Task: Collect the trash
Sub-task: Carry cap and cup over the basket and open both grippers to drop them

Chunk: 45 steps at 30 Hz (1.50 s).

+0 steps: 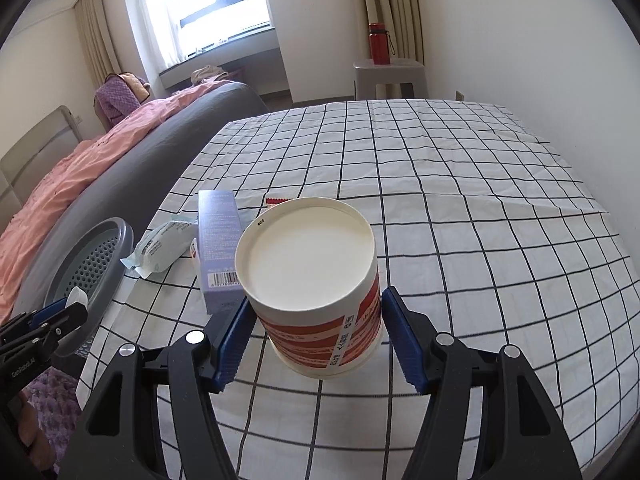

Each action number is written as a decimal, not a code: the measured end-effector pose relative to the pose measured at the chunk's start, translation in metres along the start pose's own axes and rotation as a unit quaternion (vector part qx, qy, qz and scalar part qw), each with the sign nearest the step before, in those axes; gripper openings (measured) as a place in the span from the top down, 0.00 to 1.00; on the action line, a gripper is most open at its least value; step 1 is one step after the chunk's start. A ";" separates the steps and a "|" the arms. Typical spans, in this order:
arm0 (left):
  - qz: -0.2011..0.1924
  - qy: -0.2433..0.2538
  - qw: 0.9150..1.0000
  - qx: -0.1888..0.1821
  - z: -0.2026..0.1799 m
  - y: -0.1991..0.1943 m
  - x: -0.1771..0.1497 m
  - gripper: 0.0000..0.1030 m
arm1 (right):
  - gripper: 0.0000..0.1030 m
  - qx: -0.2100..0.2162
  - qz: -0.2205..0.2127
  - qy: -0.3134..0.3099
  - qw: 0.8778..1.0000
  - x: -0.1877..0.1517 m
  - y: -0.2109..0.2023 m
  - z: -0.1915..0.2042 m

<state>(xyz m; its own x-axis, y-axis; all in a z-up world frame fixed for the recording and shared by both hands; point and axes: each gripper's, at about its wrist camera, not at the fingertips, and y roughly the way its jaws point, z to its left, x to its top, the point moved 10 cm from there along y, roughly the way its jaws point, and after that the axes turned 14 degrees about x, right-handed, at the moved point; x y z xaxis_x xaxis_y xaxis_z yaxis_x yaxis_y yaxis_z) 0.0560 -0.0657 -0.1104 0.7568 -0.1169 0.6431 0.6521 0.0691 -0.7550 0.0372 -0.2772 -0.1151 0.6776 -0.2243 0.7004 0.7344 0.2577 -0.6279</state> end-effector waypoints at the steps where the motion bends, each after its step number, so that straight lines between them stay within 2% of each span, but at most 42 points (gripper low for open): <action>1: 0.001 -0.002 1.000 0.000 0.003 0.001 -0.001 0.62 | 0.40 0.000 0.000 0.002 1.000 -0.002 -0.003 0.003; 7: -0.002 -0.012 1.000 0.001 0.027 0.005 -0.006 0.62 | 0.40 0.010 0.001 0.002 1.000 -0.014 -0.011 0.033; 12: -0.003 -0.021 1.000 0.002 0.050 0.009 -0.006 0.62 | 0.40 0.031 0.006 -0.014 0.999 -0.015 -0.002 0.073; 23: -0.024 -0.045 0.998 0.030 0.132 0.019 0.016 0.62 | 0.40 0.096 0.023 -0.050 0.994 -0.002 0.045 0.169; 34: -0.027 -0.068 0.995 0.071 0.209 0.046 0.026 0.62 | 0.40 0.155 0.046 -0.105 0.981 0.013 0.101 0.260; 40: -0.018 -0.078 0.994 0.072 0.228 0.065 0.027 0.62 | 0.40 0.170 0.063 -0.124 0.976 0.012 0.126 0.289; 45: -0.006 -0.078 0.995 0.061 0.227 0.079 0.021 0.62 | 0.40 0.167 0.075 -0.144 0.973 0.005 0.140 0.300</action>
<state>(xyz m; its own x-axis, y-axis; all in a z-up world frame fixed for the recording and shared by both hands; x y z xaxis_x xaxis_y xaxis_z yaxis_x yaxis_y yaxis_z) 0.1334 0.1617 -0.1273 0.7407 0.0368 0.6709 0.6539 0.1900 -0.7323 0.1312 0.0393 -0.0978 0.7024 0.0992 0.7049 0.5411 0.5689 -0.6193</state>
